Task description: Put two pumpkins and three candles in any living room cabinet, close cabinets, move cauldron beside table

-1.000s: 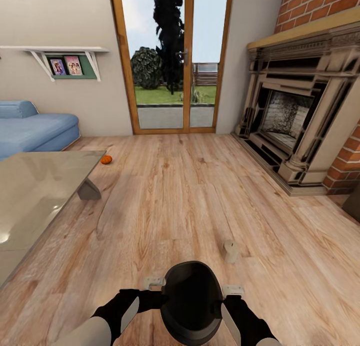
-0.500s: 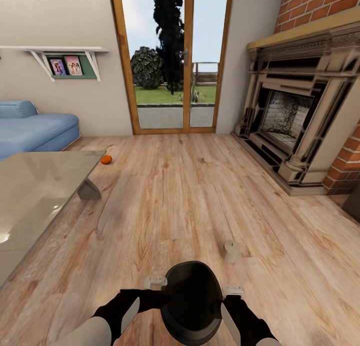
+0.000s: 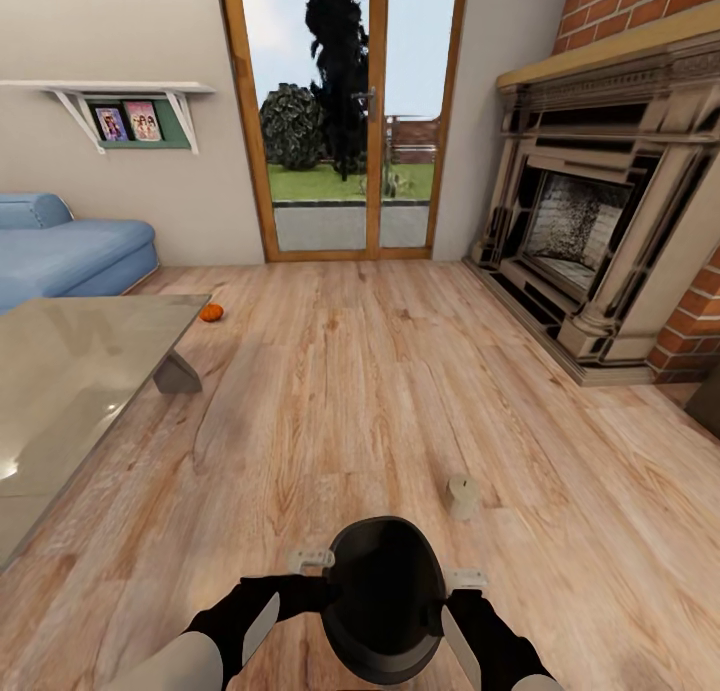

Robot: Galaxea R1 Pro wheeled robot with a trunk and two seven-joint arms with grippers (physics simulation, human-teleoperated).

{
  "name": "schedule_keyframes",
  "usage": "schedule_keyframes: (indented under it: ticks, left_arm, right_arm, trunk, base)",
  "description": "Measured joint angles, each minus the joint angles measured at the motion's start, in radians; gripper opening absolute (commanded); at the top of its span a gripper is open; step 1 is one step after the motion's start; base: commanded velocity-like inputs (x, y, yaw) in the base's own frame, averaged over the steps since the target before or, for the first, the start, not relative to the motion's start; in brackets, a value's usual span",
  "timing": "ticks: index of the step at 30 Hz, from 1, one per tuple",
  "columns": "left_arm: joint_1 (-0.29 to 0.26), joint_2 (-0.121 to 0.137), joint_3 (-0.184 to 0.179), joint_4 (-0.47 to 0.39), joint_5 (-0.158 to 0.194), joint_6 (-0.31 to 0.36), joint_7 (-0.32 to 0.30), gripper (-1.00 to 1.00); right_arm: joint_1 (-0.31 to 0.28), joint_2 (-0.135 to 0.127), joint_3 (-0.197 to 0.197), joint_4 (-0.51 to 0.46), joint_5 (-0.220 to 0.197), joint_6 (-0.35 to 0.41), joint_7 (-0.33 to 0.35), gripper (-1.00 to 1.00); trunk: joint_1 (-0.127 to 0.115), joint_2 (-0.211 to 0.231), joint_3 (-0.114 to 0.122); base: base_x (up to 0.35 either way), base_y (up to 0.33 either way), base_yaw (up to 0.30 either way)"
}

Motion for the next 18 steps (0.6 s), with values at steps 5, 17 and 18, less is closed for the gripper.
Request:
schedule_keyframes:
  ticks: [5,17,18]
  left_arm:
    - [0.000,-0.001,0.000,0.000,0.000,-0.010,0.000,1.00]
    - [-0.001,-0.002,0.000,0.000,0.000,-0.015,0.000,1.00]
    - [-0.001,-0.002,0.000,0.000,0.000,-0.015,0.000,1.00]
  right_arm:
    - [0.000,0.000,-0.001,0.000,0.000,0.000,0.000,1.00]
    - [0.000,0.001,0.001,0.000,-0.001,-0.001,0.001,1.00]
    - [0.000,0.002,0.001,0.000,-0.002,-0.001,0.001,1.00]
  trunk:
    - [0.000,0.000,0.000]
    - [0.002,-0.001,-0.019]
    - [0.002,-0.001,-0.019]
  base:
    - [0.000,0.000,0.000]
    - [0.000,0.000,0.000]
    - [0.000,0.000,0.000]
